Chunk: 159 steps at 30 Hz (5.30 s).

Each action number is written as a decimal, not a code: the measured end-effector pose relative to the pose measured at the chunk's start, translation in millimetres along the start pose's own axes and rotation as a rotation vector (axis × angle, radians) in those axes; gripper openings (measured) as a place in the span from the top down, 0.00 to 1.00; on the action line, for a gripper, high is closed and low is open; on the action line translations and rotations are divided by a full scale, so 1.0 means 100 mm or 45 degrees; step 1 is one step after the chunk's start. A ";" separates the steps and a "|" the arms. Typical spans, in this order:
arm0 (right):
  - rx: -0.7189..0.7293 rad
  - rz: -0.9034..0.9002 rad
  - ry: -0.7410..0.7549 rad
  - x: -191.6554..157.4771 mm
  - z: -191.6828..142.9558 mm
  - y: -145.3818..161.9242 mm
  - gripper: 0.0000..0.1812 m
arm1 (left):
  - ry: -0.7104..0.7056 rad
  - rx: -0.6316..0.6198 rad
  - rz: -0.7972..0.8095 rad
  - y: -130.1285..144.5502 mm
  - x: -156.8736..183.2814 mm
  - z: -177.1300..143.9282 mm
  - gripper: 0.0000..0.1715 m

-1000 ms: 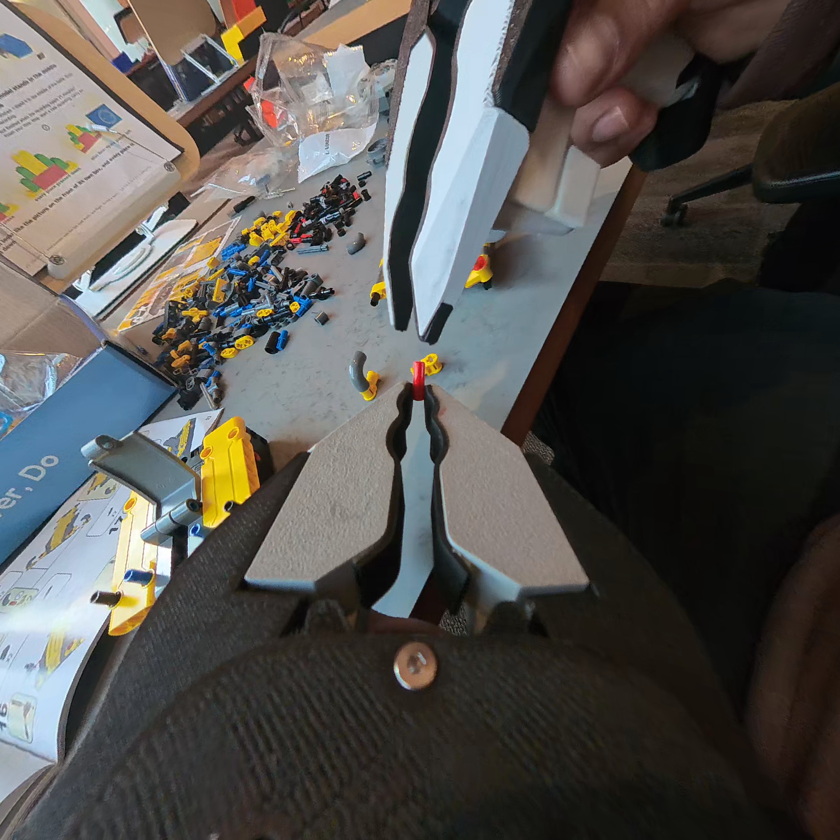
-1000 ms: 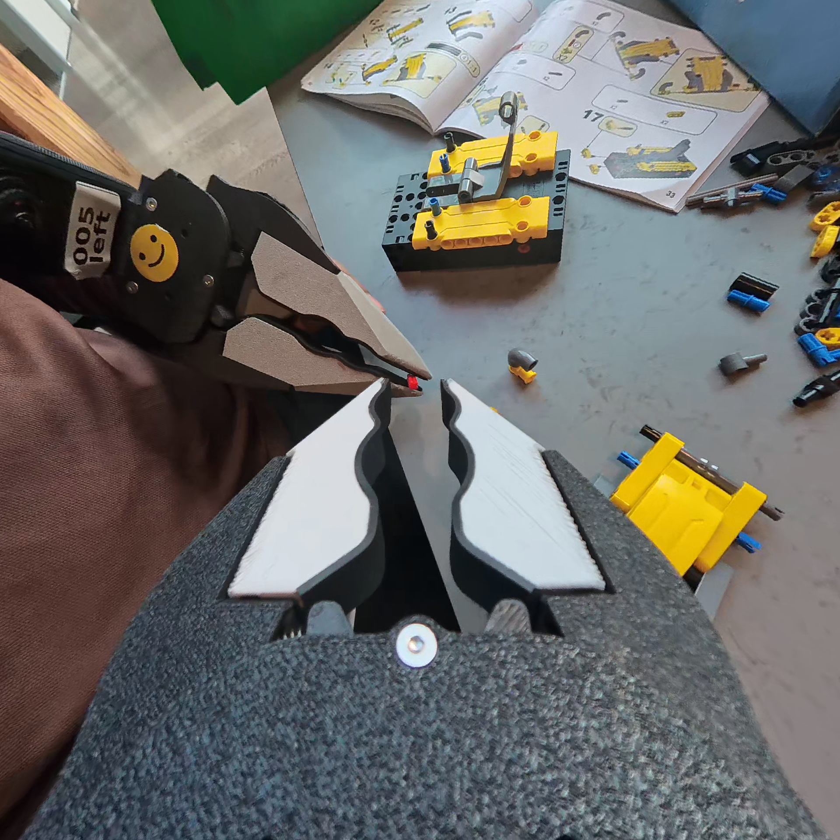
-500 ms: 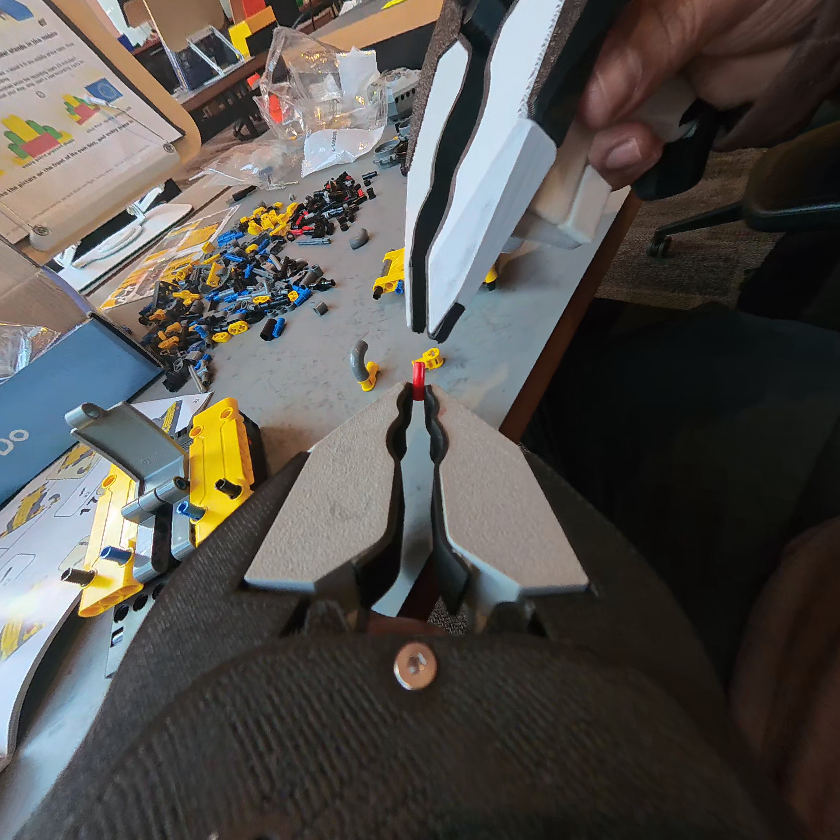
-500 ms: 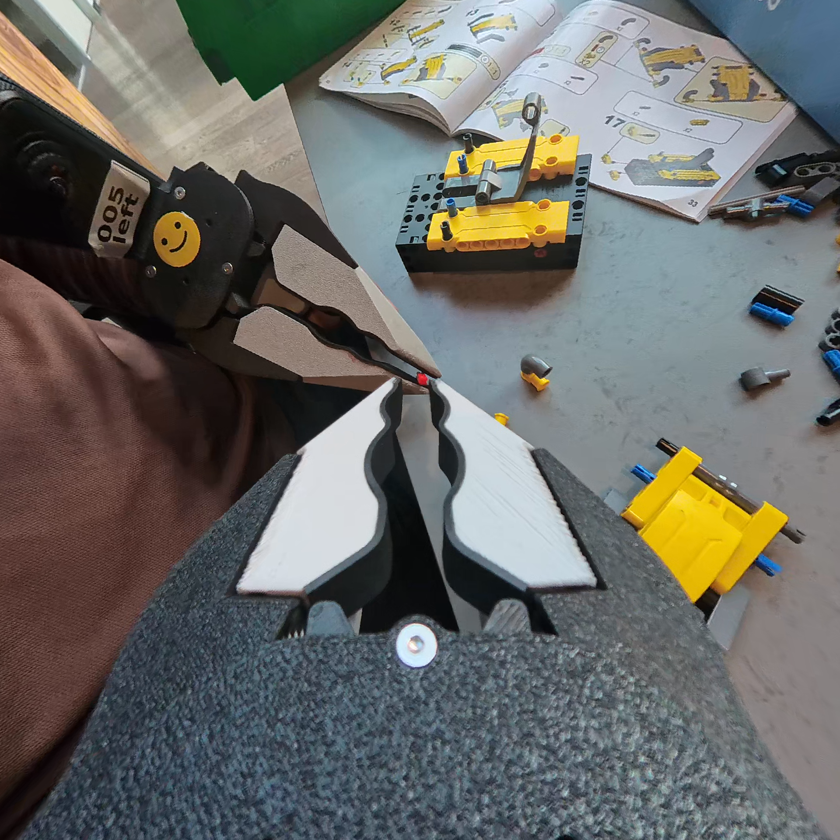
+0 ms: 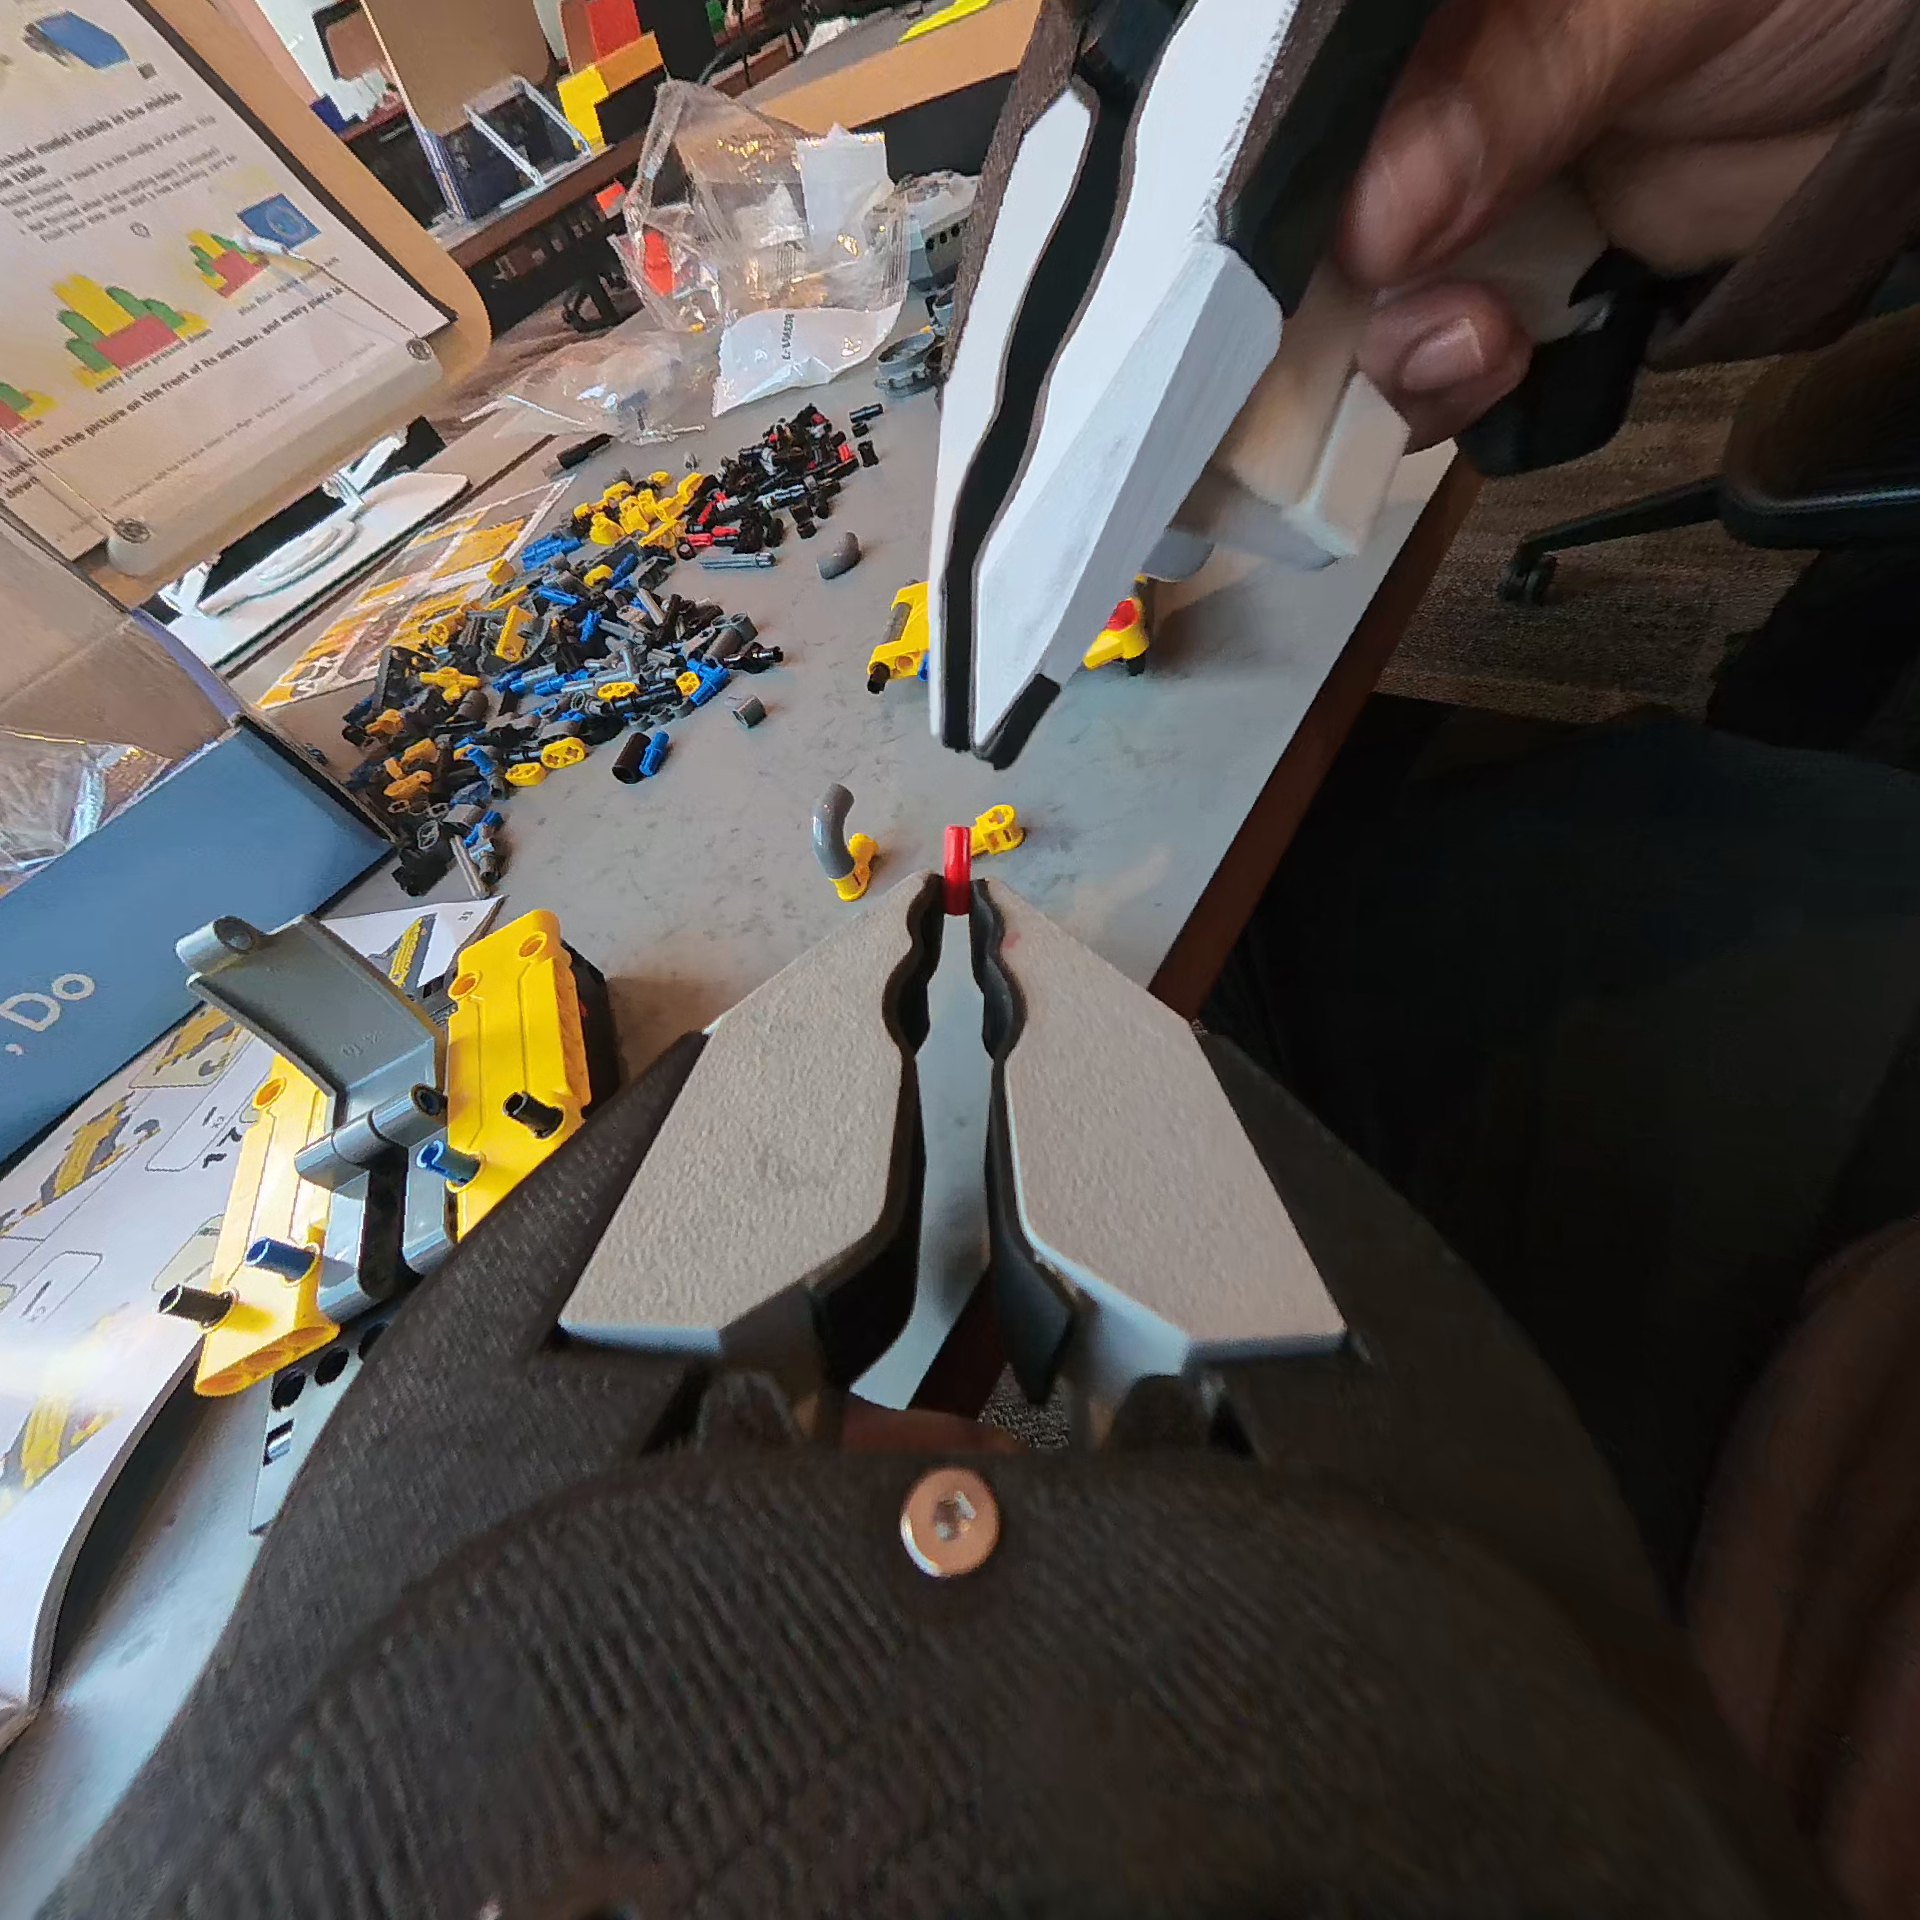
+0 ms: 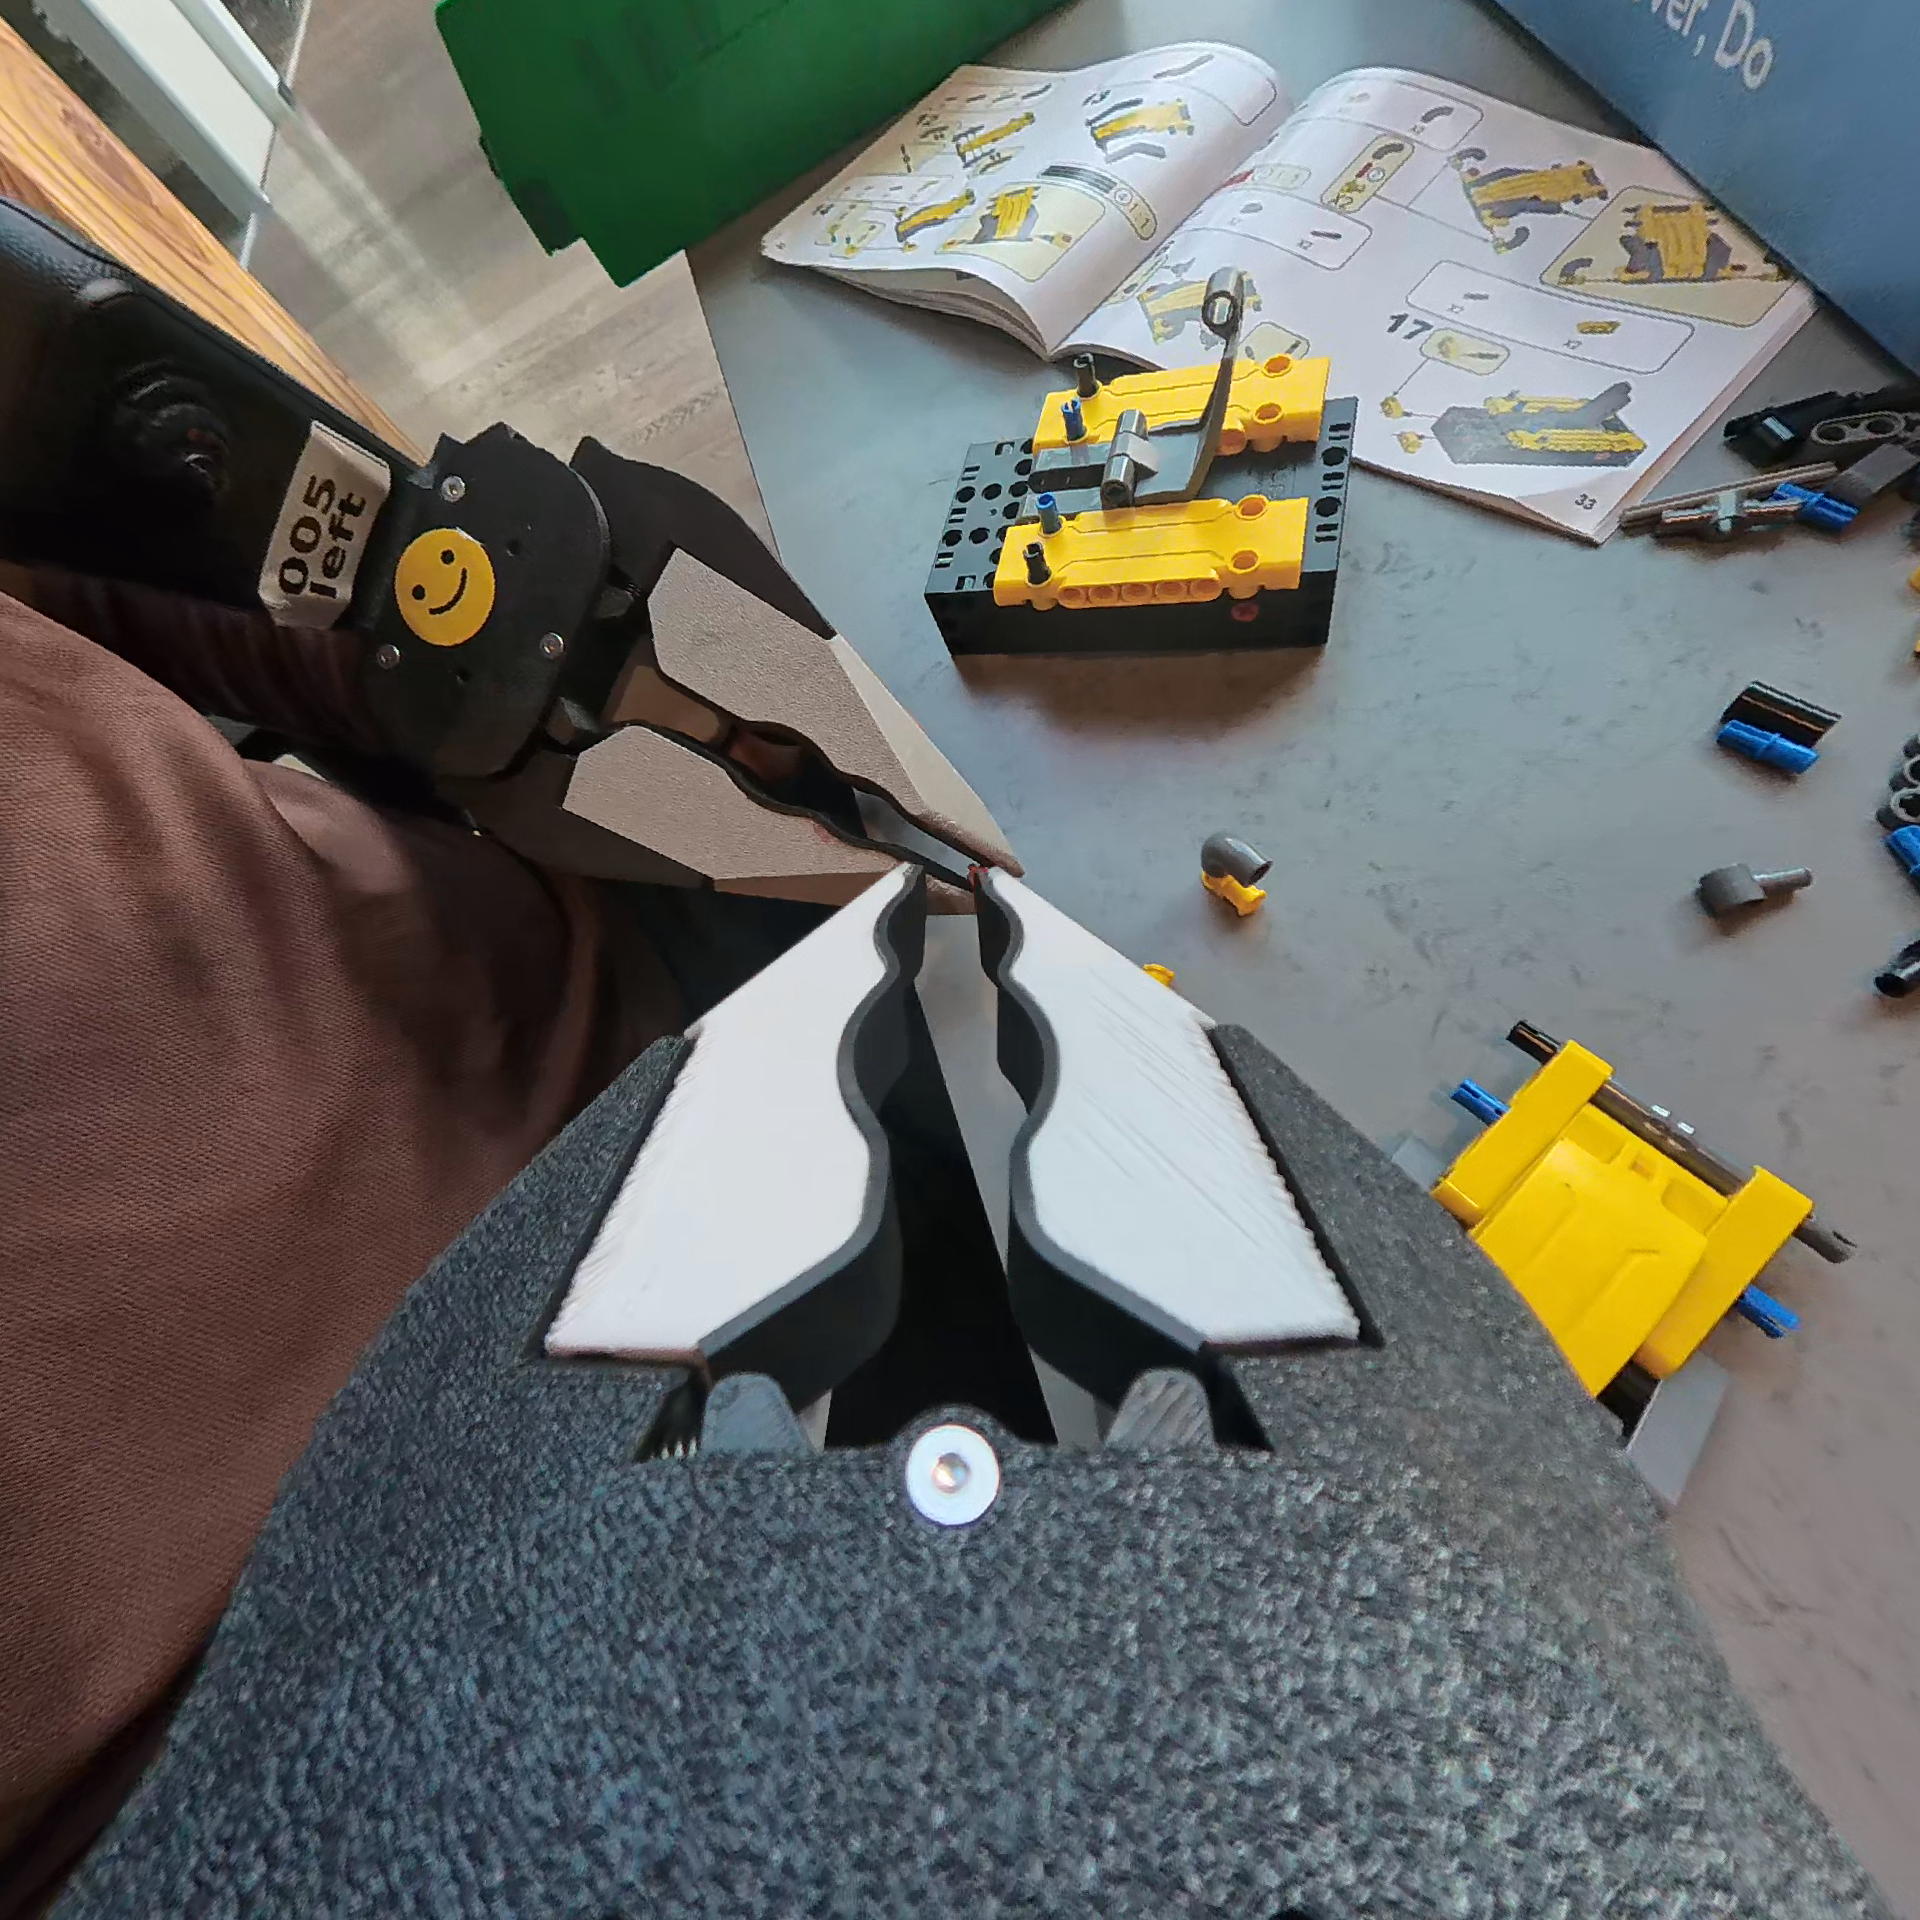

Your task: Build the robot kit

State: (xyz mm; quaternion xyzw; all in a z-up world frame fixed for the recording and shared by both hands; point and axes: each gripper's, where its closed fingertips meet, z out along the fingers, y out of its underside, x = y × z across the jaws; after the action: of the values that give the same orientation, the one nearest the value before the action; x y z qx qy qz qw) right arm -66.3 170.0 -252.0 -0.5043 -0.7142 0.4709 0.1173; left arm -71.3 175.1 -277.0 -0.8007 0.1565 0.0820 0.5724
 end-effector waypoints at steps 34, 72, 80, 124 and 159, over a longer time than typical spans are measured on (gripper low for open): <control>0.079 0.028 0.000 -0.01 0.01 -0.09 0.96 | -0.066 0.097 0.028 -0.16 -0.08 -0.07 0.99; 0.108 0.041 0.010 0.00 -0.01 -0.14 0.97 | -0.114 0.087 0.115 -0.17 -0.09 -0.07 0.99; 0.083 0.047 -0.020 -0.05 0.04 -0.10 0.95 | -0.146 0.088 0.156 -0.17 -0.11 -0.08 0.99; -0.052 -0.091 0.262 0.41 -0.27 0.08 0.98 | 0.202 -0.194 -0.027 -0.08 0.04 0.17 0.87; 0.269 -0.265 0.176 0.90 -0.37 -0.77 0.98 | 0.533 0.004 -0.368 -0.34 0.10 0.14 0.84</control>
State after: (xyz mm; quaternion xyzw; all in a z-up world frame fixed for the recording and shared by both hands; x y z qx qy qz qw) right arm -131.6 261.4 -199.0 -0.4436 -0.6995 0.4927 0.2667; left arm -49.3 196.3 -254.7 -0.8134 0.1555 -0.1686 0.5346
